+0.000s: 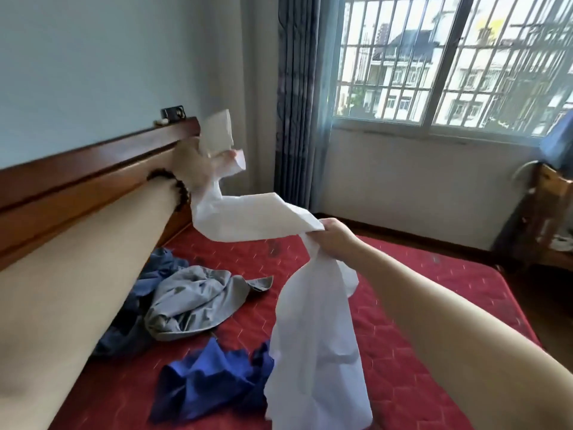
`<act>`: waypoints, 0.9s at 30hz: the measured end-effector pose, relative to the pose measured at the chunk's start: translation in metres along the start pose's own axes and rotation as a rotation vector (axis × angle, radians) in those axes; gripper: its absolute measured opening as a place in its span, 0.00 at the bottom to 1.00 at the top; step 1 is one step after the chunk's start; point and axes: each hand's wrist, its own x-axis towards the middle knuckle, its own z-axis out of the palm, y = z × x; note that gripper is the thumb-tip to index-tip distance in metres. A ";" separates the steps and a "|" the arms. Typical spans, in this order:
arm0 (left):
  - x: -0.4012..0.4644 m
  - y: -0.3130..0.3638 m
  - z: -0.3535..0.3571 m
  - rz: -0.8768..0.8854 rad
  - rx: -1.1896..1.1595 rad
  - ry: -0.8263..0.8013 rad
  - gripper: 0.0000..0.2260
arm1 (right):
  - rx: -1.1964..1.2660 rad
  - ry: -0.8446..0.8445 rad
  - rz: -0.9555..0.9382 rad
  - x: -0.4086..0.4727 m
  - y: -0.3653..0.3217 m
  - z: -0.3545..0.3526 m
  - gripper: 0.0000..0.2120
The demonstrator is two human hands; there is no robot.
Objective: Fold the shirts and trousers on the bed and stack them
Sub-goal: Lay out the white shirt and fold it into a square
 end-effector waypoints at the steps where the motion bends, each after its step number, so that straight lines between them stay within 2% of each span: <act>1: -0.005 -0.014 0.008 0.032 0.039 -0.064 0.36 | -0.045 0.002 -0.019 0.003 -0.014 -0.006 0.18; 3: -0.018 -0.023 0.020 0.119 0.029 -0.274 0.52 | -0.148 0.002 -0.068 0.010 -0.041 -0.015 0.16; 4: -0.020 -0.022 0.026 0.157 -0.017 -0.372 0.55 | -0.199 -0.004 -0.095 0.013 -0.053 -0.019 0.14; 6: -0.025 -0.016 0.044 0.179 -0.138 -0.574 0.56 | -0.284 -0.015 -0.142 0.016 -0.079 -0.023 0.10; 8: -0.036 -0.006 0.067 0.164 -0.207 -0.702 0.51 | -0.326 -0.009 -0.171 0.017 -0.100 -0.026 0.11; 10: -0.036 -0.001 0.089 0.227 -0.114 -0.619 0.34 | -0.292 0.013 -0.243 0.017 -0.112 -0.033 0.12; 12: -0.031 0.006 0.094 0.252 -0.116 -0.495 0.19 | -0.219 -0.016 -0.341 0.015 -0.114 -0.047 0.04; 13: -0.029 0.009 0.091 0.230 -0.184 -0.481 0.14 | -0.163 -0.061 -0.368 0.014 -0.111 -0.056 0.05; 14: -0.024 0.010 0.088 0.224 -0.235 -0.480 0.10 | -0.088 -0.121 -0.369 0.014 -0.104 -0.065 0.13; 16: -0.019 0.017 0.078 0.215 -0.296 -0.487 0.09 | 0.029 -0.233 -0.346 0.017 -0.082 -0.082 0.26; 19: -0.017 0.034 0.062 0.234 -0.359 -0.527 0.08 | -0.095 -0.321 -0.286 0.019 -0.037 -0.087 0.35; 22: -0.017 0.046 0.049 0.284 -0.391 -0.557 0.08 | -0.227 -0.272 -0.202 0.019 -0.003 -0.068 0.21; 25: -0.010 0.040 0.032 0.290 -0.391 -0.532 0.07 | 0.038 -0.153 -0.167 0.017 -0.001 -0.059 0.06; 27: -0.003 0.025 0.018 0.264 -0.322 -0.485 0.07 | 0.193 -0.093 -0.194 0.016 -0.014 -0.065 0.10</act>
